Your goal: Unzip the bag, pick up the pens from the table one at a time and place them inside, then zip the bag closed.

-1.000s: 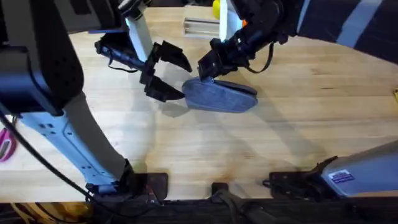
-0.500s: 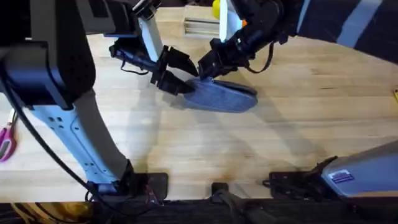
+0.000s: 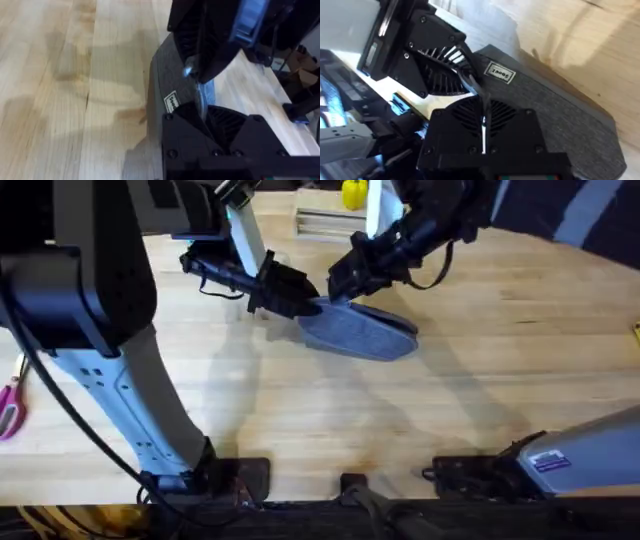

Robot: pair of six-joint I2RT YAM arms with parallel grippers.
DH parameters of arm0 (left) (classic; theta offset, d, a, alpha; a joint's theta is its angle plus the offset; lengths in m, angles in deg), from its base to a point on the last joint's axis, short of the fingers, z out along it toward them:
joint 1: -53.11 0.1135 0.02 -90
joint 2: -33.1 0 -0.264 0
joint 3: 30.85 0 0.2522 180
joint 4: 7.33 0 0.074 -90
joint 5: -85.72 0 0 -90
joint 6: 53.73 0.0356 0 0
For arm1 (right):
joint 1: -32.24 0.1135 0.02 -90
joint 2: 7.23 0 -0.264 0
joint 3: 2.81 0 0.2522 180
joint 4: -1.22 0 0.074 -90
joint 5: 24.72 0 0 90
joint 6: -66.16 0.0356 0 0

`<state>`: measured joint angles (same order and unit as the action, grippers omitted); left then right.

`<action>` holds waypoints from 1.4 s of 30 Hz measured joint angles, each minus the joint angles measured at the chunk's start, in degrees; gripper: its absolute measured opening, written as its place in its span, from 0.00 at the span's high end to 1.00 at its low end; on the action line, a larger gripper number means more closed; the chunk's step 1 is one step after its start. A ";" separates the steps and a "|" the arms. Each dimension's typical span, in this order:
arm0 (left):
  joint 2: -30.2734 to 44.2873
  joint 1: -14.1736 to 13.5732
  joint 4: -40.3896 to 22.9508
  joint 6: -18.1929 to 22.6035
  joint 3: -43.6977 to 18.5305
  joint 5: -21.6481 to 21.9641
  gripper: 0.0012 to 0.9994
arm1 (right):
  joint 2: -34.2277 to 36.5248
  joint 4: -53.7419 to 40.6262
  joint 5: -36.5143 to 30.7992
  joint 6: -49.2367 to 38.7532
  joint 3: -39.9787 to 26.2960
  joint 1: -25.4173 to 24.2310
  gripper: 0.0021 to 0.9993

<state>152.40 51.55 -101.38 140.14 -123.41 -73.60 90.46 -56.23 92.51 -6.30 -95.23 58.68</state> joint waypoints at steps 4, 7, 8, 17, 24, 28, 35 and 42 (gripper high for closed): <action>0.00 -1.08 0.03 0.00 -0.04 -1.77 0.96 | 0.00 -2.02 2.75 -0.45 -0.17 -3.07 0.97; 0.00 -1.76 0.21 -0.01 -0.22 -2.58 0.96 | 0.00 -3.29 3.99 -0.99 -0.30 -4.72 0.97; 0.00 -1.88 0.20 -0.02 -0.26 -2.79 0.96 | 0.00 -3.62 4.33 -1.29 -0.37 -5.15 0.97; 0.07 -0.66 0.18 -0.20 -0.33 0.35 0.96 | -0.37 -7.54 -4.71 -3.48 -0.92 -8.85 0.97; 0.07 -0.67 0.17 -0.20 -0.33 0.84 0.96 | -0.37 -10.15 -11.04 -4.35 -0.92 -8.79 0.97; 0.07 -0.67 0.20 -0.22 -0.33 1.22 0.96 | -0.35 -11.25 -16.88 -4.45 -0.87 -10.81 0.97; 0.07 -0.82 0.36 -0.23 -0.32 1.13 0.96 | -0.33 -11.67 -22.30 0.86 -0.35 -18.80 0.97; 0.07 -0.84 0.59 -0.23 -0.33 1.28 0.96 | -0.33 -6.54 -23.02 5.02 3.70 -19.90 0.97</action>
<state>152.47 50.71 -100.79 139.91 -123.74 -72.32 90.13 -62.77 69.49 -1.28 -91.53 38.78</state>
